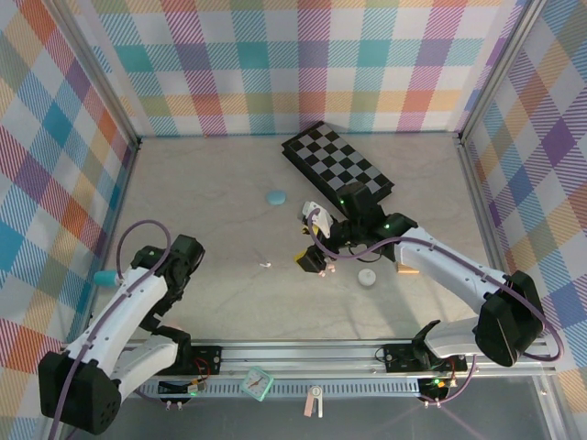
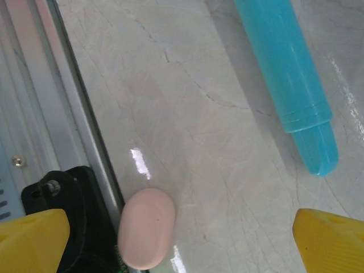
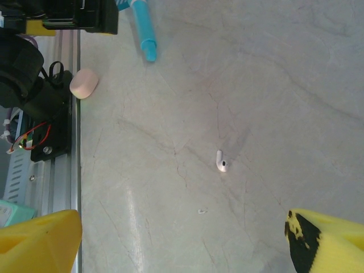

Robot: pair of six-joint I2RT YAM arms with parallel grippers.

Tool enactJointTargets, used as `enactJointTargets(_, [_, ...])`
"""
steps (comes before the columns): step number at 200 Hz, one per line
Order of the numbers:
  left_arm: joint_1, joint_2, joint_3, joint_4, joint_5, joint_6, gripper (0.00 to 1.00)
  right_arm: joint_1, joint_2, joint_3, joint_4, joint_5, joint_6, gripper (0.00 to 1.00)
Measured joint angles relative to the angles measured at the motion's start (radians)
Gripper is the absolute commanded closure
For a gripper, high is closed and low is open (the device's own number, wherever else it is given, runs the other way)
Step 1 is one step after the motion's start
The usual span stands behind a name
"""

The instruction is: Insert the wireless bluetooth earbuds into the charging case

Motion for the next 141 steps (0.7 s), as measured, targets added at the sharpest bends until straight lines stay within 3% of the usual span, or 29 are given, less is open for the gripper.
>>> enactJointTargets(56, [0.037,0.02,-0.107,0.207,0.008,-0.019,0.0,0.0,-0.006,0.036,-0.075,0.001,-0.003,0.08])
enactJointTargets(73, [0.062,0.02,-0.161,0.263,0.068,-0.034,0.0,0.0,-0.008,0.05,-0.089,0.001,-0.002,0.09])
enactJointTargets(141, [0.153,0.01,-0.226,0.309,0.137,0.014,0.0,0.0,-0.001,0.089,-0.109,0.008,0.002,0.08])
